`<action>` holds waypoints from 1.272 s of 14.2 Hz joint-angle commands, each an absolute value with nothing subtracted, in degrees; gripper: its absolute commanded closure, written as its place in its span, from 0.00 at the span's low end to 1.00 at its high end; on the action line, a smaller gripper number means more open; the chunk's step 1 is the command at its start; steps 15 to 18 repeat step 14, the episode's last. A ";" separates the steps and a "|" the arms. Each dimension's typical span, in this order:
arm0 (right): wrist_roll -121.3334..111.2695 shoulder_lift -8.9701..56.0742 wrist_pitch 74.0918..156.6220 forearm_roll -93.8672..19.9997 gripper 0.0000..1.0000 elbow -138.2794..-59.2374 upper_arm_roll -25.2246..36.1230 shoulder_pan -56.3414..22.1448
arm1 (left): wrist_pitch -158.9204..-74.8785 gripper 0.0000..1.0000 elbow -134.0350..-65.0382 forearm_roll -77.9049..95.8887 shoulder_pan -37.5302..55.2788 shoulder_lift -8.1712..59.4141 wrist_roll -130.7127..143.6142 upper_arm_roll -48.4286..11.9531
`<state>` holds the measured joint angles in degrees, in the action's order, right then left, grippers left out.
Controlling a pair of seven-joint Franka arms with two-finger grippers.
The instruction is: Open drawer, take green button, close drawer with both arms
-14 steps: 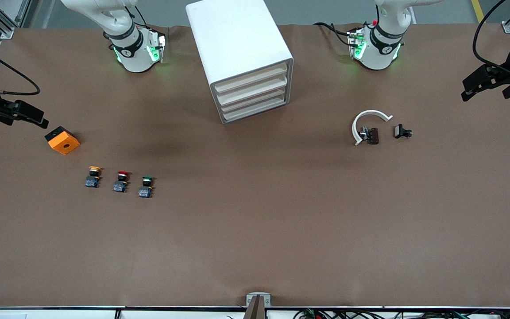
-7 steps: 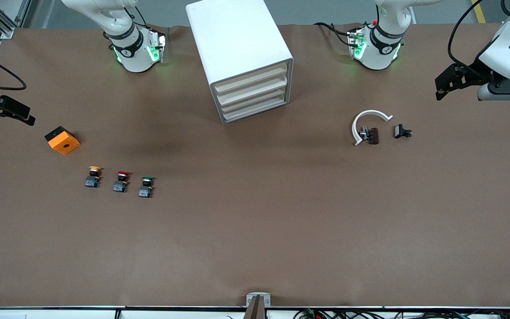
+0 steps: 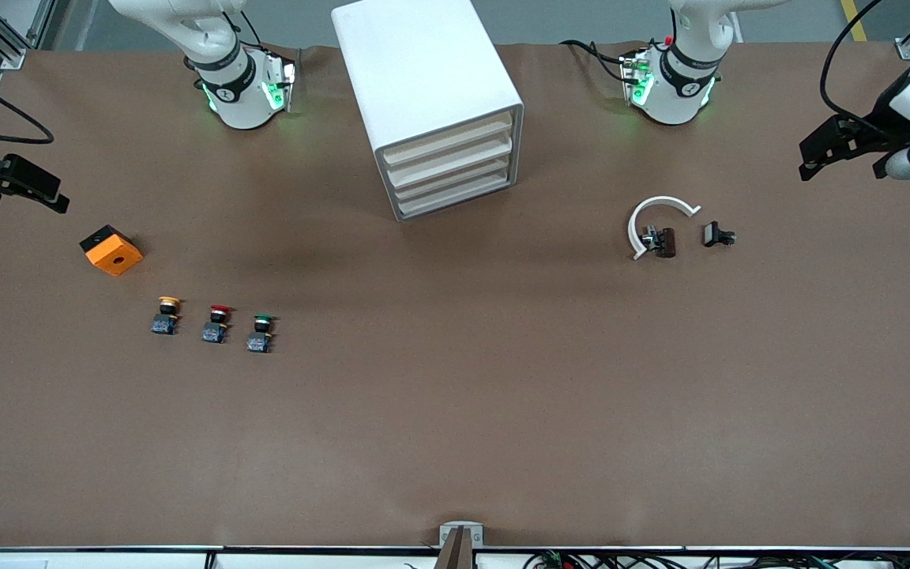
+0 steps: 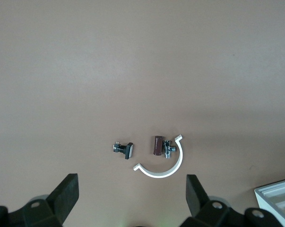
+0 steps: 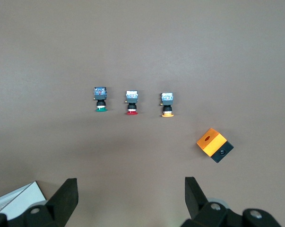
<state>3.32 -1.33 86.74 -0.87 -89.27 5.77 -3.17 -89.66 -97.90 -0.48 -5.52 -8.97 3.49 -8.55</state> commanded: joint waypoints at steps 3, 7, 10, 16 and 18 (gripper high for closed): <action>4.22 -0.62 85.61 -0.26 0.00 -85.87 6.06 -2.90 | -89.03 0.00 -95.63 0.09 -5.89 -8.09 2.90 -8.26; 4.31 -0.53 85.61 -0.35 0.00 -85.87 6.06 -3.16 | -88.95 0.00 -95.36 0.00 -5.89 -7.74 3.08 -8.26; 4.31 -0.44 85.78 -0.35 0.00 -85.87 5.98 -3.25 | -88.86 0.00 -95.36 0.00 -5.80 -7.73 2.99 -8.26; 4.31 -0.44 85.87 -0.53 0.00 -85.87 5.98 -3.25 | -87.80 0.00 -95.27 0.00 -5.80 -7.82 2.99 -8.26; 4.31 -0.44 85.87 -0.53 0.00 -85.87 5.98 -3.25 | -87.80 0.00 -95.27 0.00 -5.80 -7.82 2.99 -8.26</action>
